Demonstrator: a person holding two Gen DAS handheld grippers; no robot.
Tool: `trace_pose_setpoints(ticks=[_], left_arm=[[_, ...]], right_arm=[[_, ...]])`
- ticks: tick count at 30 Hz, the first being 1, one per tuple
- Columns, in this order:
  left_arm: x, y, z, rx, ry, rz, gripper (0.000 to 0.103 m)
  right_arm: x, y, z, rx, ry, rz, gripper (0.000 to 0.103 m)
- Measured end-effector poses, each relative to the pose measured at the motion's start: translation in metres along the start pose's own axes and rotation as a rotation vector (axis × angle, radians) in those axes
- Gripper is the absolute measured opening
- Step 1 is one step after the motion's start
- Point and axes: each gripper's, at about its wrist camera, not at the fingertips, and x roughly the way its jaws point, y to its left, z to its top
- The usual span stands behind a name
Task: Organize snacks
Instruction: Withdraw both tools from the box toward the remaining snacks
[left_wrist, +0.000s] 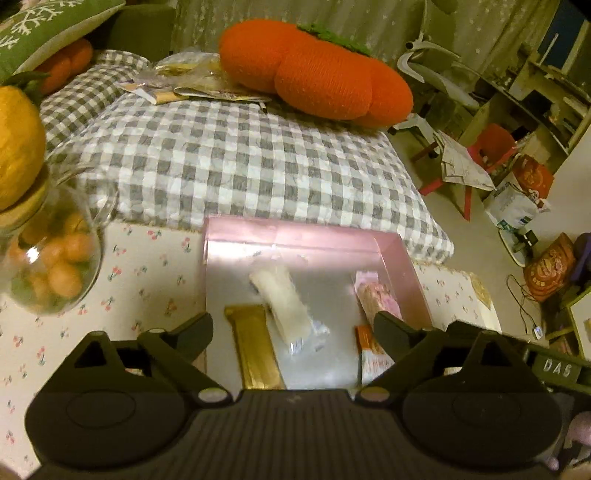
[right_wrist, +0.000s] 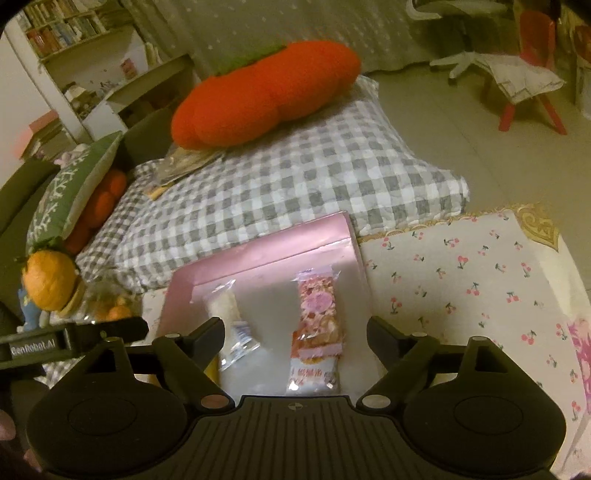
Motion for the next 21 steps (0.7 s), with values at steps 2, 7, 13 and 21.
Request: trace_pose_setpoints(ticks=[2,7,13,21], left_arm=[[-0.008,0.001,-0.009,0.01,0.006,0.007,0.095],[-0.028,0.004,-0.033,0.051,0.022,0.032,0.097],[-0.047,0.012,-0.056,0.05,0.014,0.043,0.098],[-0.067,0.016,-0.091,0.08,0.01,0.055,0.1]], right_arm=[[-0.009,0.003,-0.005,-0.005,0.0,0.005,0.087],[-0.03,0.014,-0.024,-0.053,0.005,-0.007,0.089],[-0.045,0.024,-0.053,-0.118,0.03,-0.011,0.089],[-0.061,0.035,-0.086,-0.18,0.049,-0.031,0.089]])
